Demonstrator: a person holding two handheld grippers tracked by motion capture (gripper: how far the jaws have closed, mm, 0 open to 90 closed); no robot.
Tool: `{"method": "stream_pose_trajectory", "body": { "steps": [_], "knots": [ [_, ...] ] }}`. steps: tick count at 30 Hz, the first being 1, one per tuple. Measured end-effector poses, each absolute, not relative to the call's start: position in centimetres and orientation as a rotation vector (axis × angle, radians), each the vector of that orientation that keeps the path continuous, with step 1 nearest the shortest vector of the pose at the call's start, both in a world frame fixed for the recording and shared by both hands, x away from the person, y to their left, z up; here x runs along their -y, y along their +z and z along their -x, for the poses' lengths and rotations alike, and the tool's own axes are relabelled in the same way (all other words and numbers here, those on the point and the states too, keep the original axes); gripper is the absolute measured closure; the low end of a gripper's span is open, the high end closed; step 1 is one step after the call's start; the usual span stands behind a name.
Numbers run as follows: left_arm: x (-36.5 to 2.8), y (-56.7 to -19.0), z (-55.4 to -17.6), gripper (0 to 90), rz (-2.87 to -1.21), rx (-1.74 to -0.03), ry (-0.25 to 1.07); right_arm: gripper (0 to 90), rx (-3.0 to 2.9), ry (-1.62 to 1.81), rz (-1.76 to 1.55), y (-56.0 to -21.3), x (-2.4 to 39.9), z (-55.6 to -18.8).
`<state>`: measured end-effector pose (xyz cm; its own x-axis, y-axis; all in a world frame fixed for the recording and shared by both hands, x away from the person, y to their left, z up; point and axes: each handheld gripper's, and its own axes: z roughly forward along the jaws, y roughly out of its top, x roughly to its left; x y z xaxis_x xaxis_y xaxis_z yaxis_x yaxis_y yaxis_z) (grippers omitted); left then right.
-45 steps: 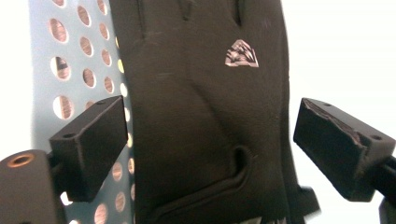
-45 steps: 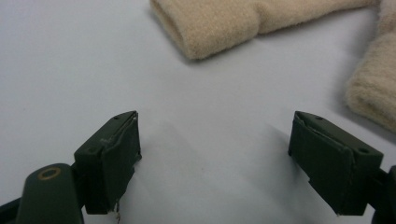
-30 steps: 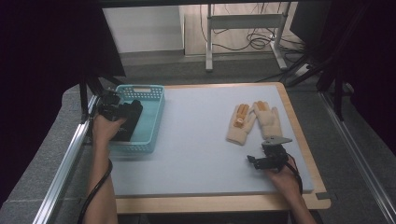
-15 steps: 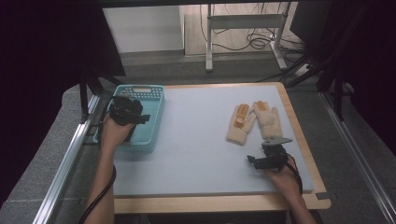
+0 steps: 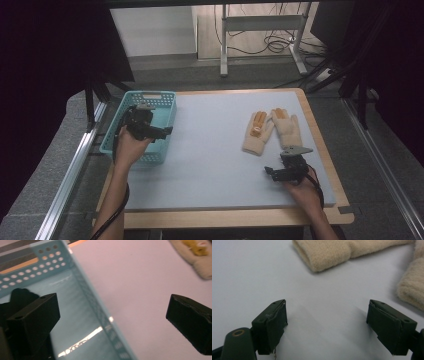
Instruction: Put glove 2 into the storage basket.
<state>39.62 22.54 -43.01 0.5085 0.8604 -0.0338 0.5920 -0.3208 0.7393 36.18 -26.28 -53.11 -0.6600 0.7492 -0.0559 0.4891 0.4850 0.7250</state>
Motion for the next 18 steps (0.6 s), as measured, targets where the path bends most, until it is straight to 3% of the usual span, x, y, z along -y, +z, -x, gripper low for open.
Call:
{"method": "stream_pose_trajectory", "body": {
  "steps": [18],
  "knots": [
    [-15.3,-46.2,-34.1,0.0,-2.058,-0.940,0.411,16.4,-2.370,0.986,-1.039,-53.1,26.3,-36.2]
  ]
}}
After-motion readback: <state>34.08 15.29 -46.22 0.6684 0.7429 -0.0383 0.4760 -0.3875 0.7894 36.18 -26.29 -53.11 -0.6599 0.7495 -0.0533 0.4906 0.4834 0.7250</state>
